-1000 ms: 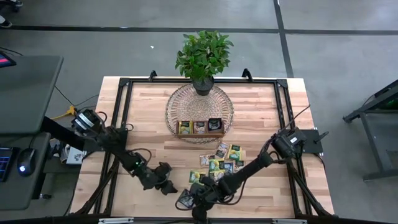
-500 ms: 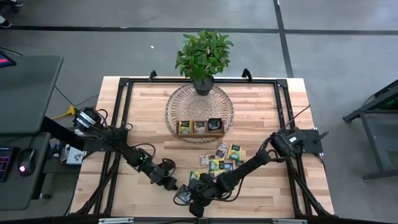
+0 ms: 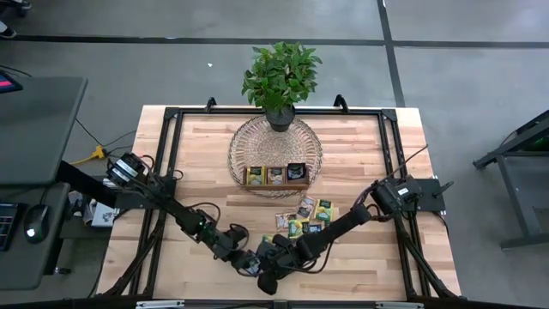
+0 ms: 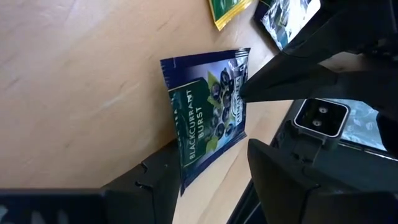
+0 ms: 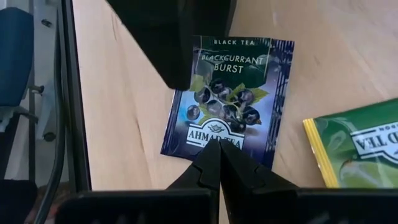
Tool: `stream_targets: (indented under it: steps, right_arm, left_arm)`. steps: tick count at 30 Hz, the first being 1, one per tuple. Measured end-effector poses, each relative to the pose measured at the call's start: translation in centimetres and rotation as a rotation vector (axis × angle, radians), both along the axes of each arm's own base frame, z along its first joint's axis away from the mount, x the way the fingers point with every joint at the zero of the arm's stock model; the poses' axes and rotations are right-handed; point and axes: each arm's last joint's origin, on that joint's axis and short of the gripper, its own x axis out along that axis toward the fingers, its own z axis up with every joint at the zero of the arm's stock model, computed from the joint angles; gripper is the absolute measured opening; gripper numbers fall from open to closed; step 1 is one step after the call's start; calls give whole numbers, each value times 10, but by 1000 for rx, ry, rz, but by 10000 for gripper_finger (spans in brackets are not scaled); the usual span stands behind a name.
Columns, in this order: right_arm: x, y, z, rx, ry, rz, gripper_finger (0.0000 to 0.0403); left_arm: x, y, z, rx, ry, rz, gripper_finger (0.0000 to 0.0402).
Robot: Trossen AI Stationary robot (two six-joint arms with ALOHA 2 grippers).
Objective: Pick & Place Tea
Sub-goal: Put the violet tea bag into the right section of the wooden organizer
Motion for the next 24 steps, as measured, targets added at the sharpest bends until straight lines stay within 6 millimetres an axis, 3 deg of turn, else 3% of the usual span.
stream_targets:
  steps: [4,7,15,24]
  right_arm:
    - [2,-4,0,9,5,8,0]
    - [2,-4,0,8,4,10,0]
    - [2,-4,0,7,5,11,0]
    - [2,-4,11,5,-17,43,0]
  left_arm:
    - [0,0,0,5,-7,5,182]
    - [0,0,0,16,-3,0,159]
    - [-1,1,-2,37,4,-3,11]
    - [-1,1,-2,73,-11,-44,2]
